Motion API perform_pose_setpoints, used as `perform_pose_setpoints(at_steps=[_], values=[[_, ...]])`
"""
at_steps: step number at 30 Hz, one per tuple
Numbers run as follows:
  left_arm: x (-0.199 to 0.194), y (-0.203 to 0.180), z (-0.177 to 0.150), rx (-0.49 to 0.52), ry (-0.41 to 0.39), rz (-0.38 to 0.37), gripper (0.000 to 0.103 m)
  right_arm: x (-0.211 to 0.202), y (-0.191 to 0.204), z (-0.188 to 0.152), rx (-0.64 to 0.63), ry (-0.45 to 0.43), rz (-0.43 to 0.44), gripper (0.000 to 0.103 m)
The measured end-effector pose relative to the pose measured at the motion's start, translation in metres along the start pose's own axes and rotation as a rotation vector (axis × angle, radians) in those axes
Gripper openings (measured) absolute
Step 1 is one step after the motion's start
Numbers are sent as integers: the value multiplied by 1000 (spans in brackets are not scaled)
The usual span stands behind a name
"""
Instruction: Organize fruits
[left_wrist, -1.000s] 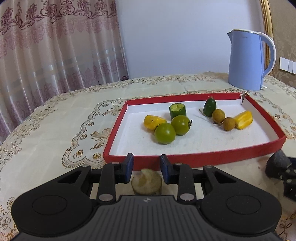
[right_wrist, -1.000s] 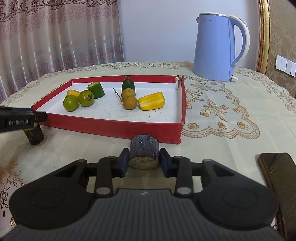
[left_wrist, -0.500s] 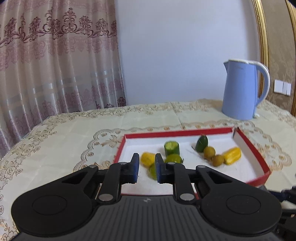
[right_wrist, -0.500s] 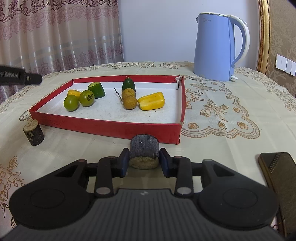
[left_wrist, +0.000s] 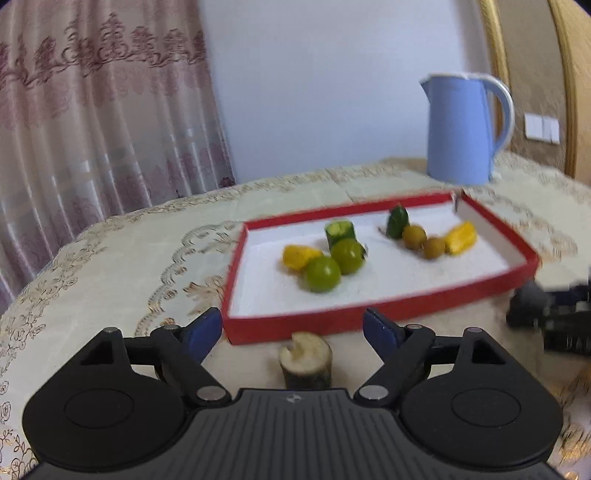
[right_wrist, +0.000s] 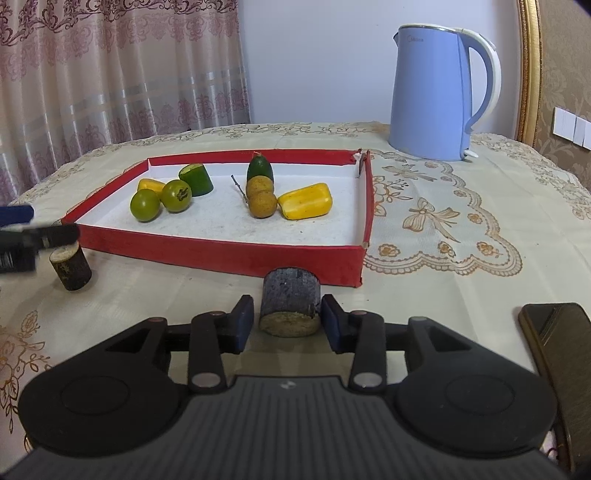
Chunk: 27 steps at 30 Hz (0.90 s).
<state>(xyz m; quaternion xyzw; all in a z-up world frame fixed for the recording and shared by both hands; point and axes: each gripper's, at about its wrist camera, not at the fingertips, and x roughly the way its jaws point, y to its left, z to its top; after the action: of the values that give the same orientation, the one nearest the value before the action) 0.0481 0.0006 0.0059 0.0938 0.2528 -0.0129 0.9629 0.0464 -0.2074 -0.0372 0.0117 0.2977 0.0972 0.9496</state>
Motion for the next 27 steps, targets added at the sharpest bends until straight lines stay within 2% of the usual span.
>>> perform_pose_setpoints(at_steps=[4,5,6,7,8,10,13,23,26,27], values=[[14,-14,-7,61,14,43,83,0,2,0,-9,2,0,40],[19,-16,-8,65,22,54,80,0,2,0,-8,2,3,41],[23,-17,-9,66,35,60,64,0,1,0,-8,2,6,42],[29,-18,-10,68,60,64,41,0,1,0,-8,2,10,43],[33,-18,-11,65,85,68,36,0,1,0,-9,3,14,45],[33,-17,-12,57,85,78,35,1,2,0,-14,4,20,48],[27,-17,-12,55,75,64,34,1,1,0,-12,8,22,59],[15,-16,9,59,28,80,34,1,0,0,-4,7,28,60],[15,-16,18,56,18,81,34,1,1,0,-7,8,32,62],[15,-17,21,55,15,80,34,1,1,0,-9,9,29,66]])
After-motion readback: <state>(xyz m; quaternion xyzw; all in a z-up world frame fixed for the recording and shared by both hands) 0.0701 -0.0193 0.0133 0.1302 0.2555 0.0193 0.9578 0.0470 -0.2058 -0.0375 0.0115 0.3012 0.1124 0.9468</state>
